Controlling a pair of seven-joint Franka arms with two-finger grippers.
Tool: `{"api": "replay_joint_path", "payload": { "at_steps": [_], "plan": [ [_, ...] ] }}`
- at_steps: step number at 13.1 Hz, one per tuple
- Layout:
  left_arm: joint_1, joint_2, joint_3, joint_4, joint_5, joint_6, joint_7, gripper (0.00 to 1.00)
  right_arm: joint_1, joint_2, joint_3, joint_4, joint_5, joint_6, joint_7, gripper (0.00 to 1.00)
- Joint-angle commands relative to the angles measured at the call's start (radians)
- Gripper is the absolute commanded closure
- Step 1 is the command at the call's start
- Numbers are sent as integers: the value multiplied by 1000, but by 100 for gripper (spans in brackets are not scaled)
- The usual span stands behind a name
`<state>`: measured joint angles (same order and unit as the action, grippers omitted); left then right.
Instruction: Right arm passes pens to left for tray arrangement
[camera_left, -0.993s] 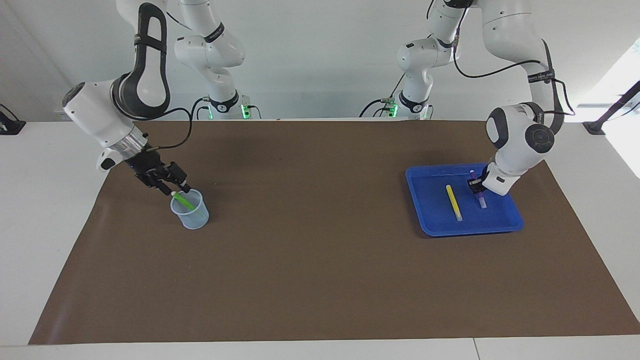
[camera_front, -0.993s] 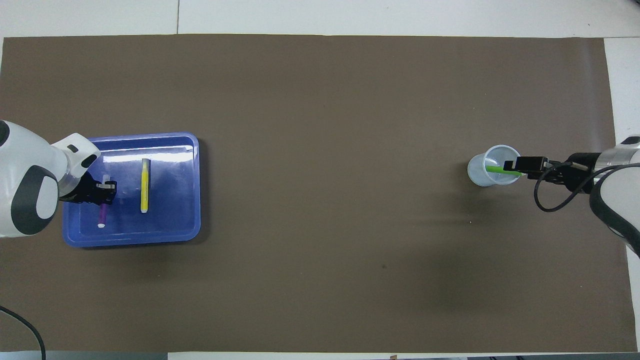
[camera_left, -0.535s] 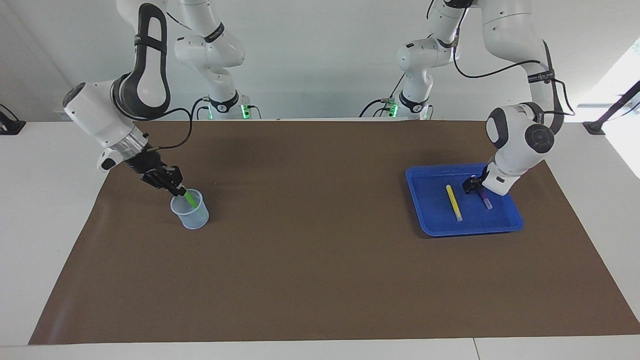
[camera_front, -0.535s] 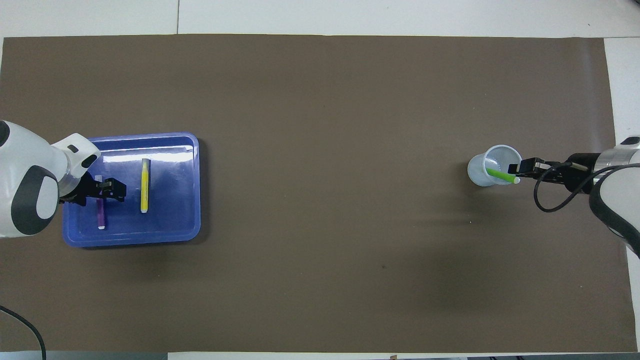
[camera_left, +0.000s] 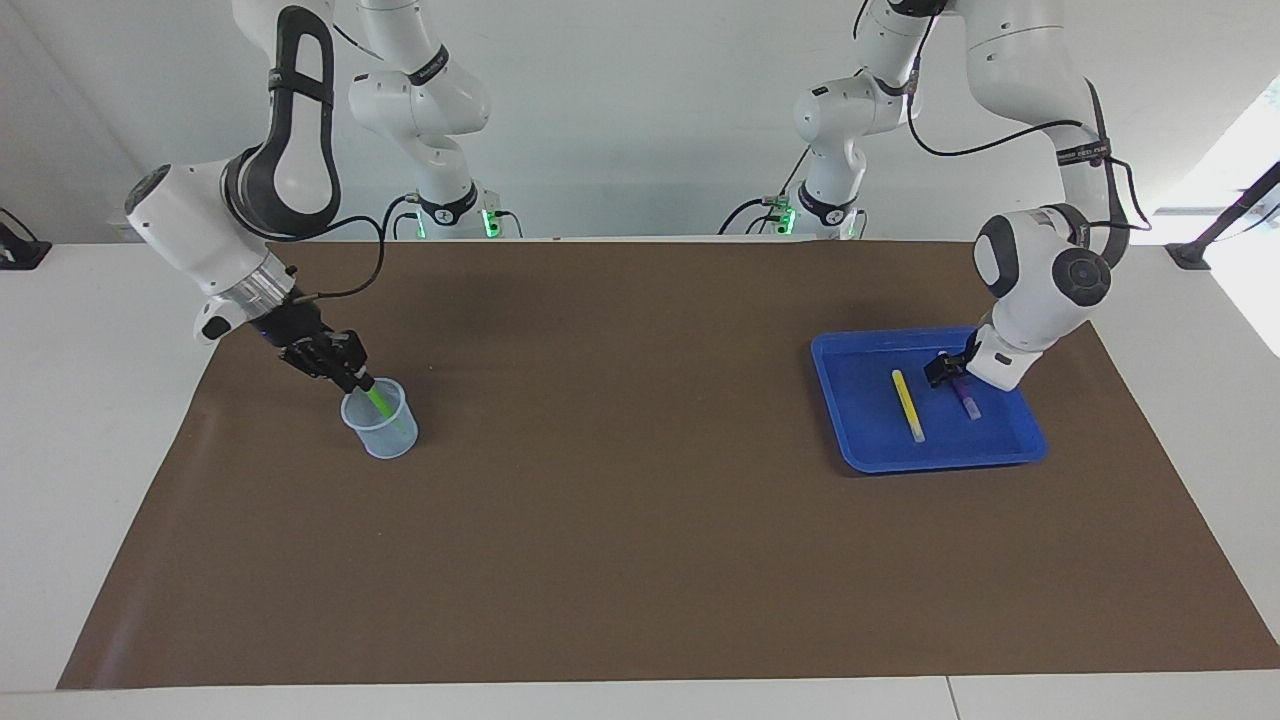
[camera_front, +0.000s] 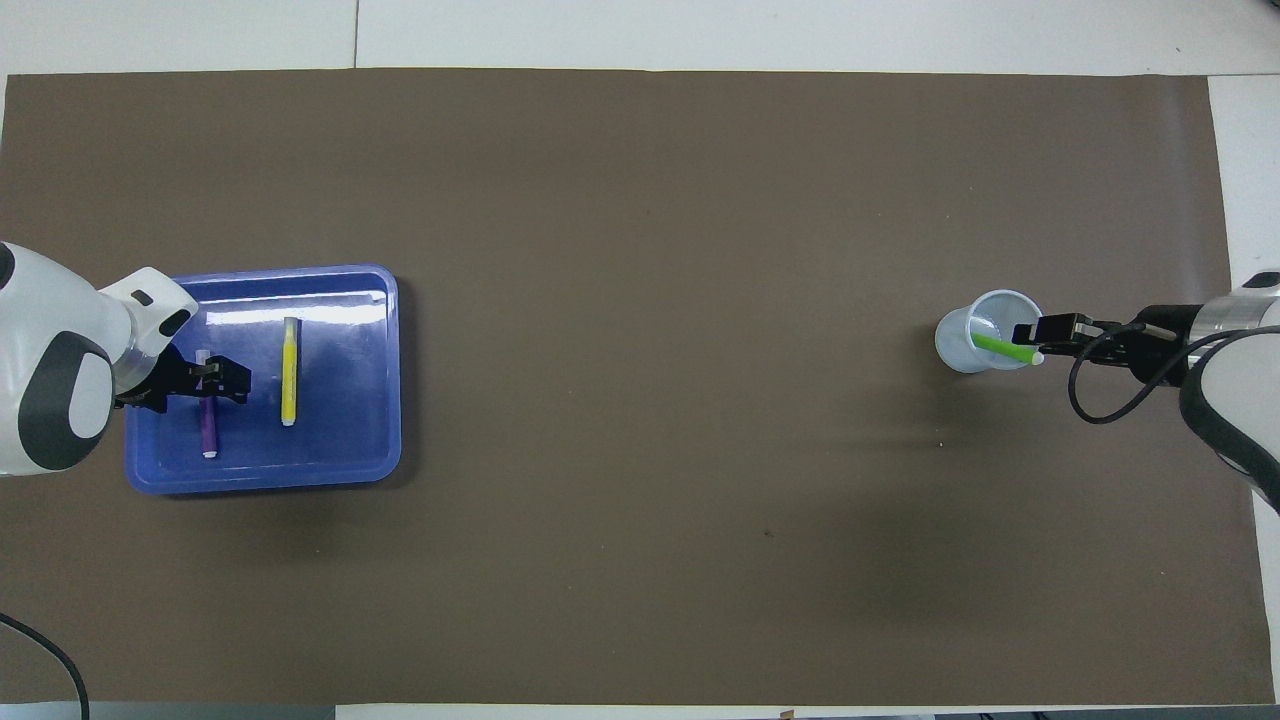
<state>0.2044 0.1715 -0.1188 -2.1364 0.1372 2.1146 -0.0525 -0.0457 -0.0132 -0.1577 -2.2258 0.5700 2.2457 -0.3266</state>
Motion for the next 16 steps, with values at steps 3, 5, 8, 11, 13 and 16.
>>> {"api": "replay_joint_path", "payload": {
  "at_steps": [3, 5, 8, 11, 13, 16],
  "plan": [
    [-26, 6, -10, 263, -208, -334, -21, 0, 3, -4, 3, 5, -73, 11, -11, 54],
    [-30, -1, -15, 367, -316, -468, -149, 0, 4, -5, 3, -1, -82, 12, -9, 55],
    [-54, -44, -30, 431, -499, -513, -421, 0, 6, -10, 4, -12, -84, 6, -11, 55],
    [-75, -111, -36, 417, -664, -506, -611, 0, 7, -17, 3, -38, -84, 8, -11, 55],
    [-80, -125, -38, 402, -808, -501, -722, 0, 7, -19, 3, -38, -84, 8, -11, 55],
    [-83, -174, -36, 305, -1009, -450, -800, 0, 7, -17, 6, -38, -84, 21, -9, 60]
  ]
}}
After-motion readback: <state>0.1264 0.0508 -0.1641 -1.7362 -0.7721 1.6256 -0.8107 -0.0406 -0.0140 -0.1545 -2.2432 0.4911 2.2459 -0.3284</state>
